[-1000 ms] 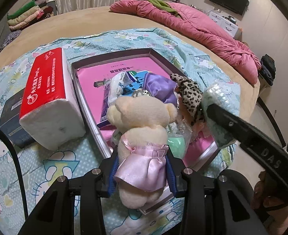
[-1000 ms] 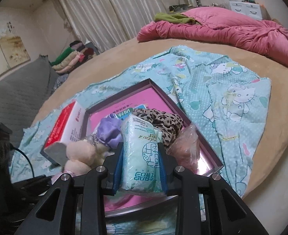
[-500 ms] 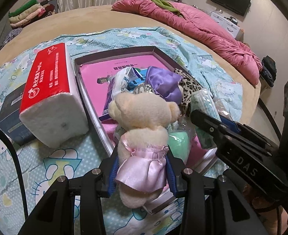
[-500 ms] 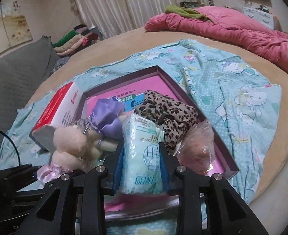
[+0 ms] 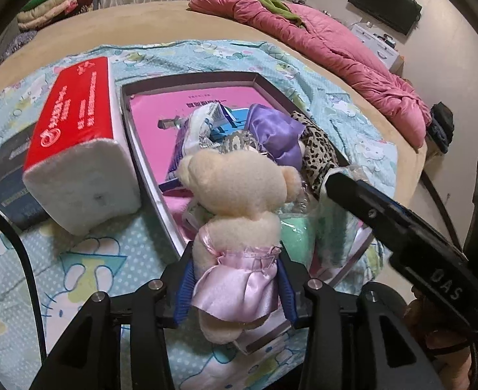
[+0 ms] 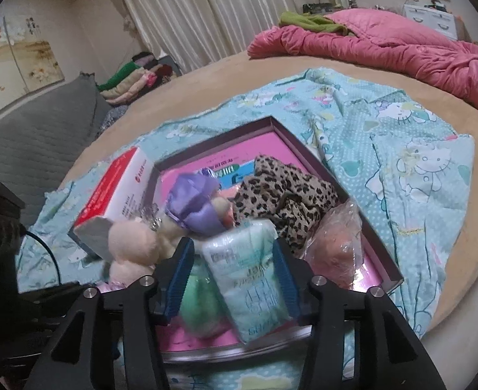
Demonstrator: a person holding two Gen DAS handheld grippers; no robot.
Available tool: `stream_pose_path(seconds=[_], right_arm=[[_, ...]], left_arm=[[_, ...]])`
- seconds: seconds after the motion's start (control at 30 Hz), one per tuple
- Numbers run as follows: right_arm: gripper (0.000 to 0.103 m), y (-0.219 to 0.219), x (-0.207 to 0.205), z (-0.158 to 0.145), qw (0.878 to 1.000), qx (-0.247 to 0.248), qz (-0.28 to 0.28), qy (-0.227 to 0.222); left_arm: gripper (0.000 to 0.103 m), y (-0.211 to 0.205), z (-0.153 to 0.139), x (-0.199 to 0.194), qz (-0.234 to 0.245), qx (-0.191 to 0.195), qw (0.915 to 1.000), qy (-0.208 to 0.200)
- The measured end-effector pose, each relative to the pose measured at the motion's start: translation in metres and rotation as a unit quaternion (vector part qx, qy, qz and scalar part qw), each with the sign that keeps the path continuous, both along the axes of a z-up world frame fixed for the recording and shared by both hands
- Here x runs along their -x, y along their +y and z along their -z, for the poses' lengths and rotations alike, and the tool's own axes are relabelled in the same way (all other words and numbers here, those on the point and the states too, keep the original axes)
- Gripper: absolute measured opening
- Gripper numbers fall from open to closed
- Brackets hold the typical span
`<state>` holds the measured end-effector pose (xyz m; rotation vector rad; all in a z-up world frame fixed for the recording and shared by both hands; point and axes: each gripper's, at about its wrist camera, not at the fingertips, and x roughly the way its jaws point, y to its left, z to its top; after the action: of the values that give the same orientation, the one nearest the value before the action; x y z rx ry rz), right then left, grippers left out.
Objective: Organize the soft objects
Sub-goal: 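Lower the wipes pack into the tray and open the right tool while the left releases the bear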
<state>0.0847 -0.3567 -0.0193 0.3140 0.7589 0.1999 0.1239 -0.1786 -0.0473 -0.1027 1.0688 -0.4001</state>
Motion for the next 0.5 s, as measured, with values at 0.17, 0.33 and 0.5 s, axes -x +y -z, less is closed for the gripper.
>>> stream_pose_path(seconds=[0.17, 0.33, 0.5], right_arm=[[0.059, -0.007, 0.007, -0.008, 1.000, -0.014, 0.012, -0.020], [0.060, -0.011, 0.006, -0.010, 0.999, -0.022, 0.021, -0.020], [0.060, -0.015, 0.008, -0.011, 0.999, -0.025, 0.026, -0.023]], left_arm=[[0.046, -0.001, 0.000, 0.003, 0.000, 0.002, 1.0000, 0.000], [0.049, -0.002, -0.001, 0.005, 0.004, 0.008, 1.0000, 0.004], [0.057, -0.006, -0.003, 0.008, 0.011, 0.005, 0.9999, 0.004]])
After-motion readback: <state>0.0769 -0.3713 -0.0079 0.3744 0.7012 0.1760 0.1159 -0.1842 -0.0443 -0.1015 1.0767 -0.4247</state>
